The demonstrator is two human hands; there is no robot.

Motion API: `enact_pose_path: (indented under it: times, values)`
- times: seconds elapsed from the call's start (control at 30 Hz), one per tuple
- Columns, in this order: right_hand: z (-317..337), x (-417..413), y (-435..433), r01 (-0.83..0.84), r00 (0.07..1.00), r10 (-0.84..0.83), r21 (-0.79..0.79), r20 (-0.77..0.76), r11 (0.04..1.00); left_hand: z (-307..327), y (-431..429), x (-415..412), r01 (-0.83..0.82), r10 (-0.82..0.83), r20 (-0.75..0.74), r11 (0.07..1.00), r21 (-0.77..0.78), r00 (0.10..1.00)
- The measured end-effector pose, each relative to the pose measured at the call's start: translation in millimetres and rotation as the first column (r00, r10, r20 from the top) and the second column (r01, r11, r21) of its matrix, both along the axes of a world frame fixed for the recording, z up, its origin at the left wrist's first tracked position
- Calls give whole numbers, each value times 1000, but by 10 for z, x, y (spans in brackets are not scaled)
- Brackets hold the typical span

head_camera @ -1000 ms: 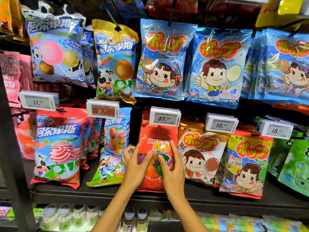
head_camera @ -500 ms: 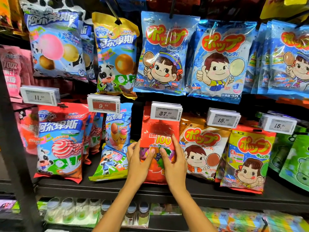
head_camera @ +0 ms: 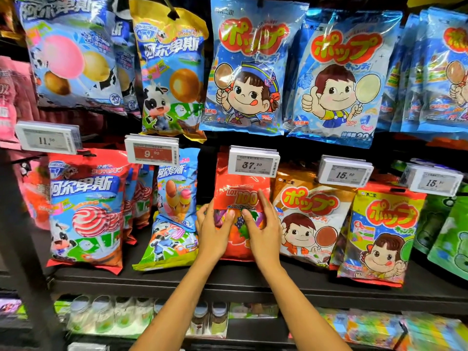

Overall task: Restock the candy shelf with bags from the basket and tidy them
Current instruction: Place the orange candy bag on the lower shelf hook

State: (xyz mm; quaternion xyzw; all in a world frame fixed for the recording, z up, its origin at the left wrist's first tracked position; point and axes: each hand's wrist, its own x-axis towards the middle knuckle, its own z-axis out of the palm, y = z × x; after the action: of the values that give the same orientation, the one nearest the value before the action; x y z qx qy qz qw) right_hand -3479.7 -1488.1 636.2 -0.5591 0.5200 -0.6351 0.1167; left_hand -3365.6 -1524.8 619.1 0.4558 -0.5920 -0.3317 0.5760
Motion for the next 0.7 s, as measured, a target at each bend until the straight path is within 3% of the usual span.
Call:
enact_pose_path:
  times: [0.4, 0.6, 0.7]
  values:
    - [-194, -135, 222, 5, 994, -3, 22, -107, 1000, -151, 224, 169, 40, -43, -22, 993, -108, 999]
    - [-749, -309, 861, 139, 976, -143, 31, 167, 990, -612, 885, 93, -101, 86, -100, 982, -158, 991]
    - [-1092, -491, 1187, 171, 957, -199, 146, 210, 974, -893, 1255, -27, -125, 115, -90, 985, -122, 989]
